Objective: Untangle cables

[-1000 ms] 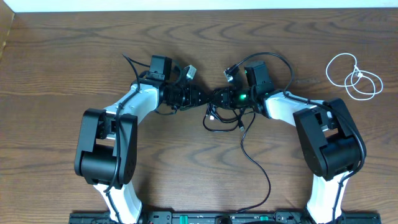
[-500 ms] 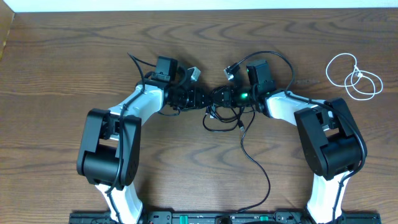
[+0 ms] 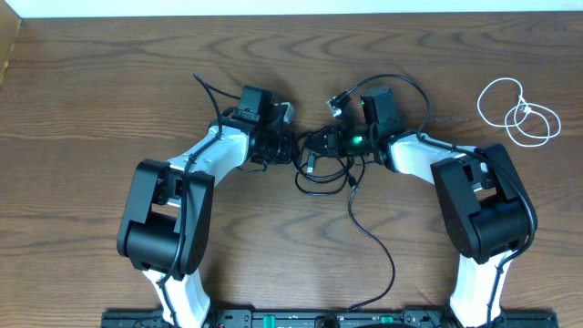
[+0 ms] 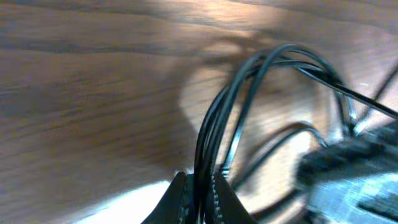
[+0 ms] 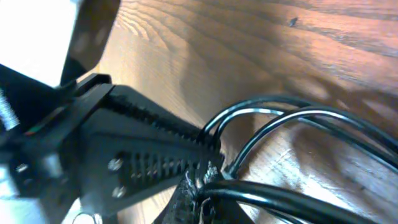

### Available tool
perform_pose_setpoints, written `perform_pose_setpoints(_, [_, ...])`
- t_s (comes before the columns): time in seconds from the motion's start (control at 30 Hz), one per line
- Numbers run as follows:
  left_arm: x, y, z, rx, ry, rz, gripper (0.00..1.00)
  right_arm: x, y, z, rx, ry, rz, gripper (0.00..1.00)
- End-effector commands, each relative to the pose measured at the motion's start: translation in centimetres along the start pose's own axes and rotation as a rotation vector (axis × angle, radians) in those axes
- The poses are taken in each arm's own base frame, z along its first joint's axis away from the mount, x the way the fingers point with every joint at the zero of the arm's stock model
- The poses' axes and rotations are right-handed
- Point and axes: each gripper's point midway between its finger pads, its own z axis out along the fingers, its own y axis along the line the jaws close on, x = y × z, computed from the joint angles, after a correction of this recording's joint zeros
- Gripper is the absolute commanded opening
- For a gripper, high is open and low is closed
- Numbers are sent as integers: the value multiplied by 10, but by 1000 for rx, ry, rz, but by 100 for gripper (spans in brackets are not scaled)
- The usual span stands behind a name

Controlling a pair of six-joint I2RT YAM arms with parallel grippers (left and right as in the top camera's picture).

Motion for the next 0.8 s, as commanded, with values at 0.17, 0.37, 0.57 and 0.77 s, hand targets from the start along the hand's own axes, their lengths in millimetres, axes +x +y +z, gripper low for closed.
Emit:
perform_pose_setpoints(0.17, [4,23,1,-117,0,14,10,-21,20,-31,-163,-18,-49,1])
perform_pose_setpoints(0.37, [4,23,1,-118,2,46,10,-41,12,-52,-175,-81,-19,1])
perform_pose_setpoints(0.57, [5,23,1,-118,5,58,10,-65,-19,-77,-97,-184,145,1])
perform_pose_setpoints(0.77, [4,23,1,-116,3,88,8,-51,-85,-87,187,-237,385,21])
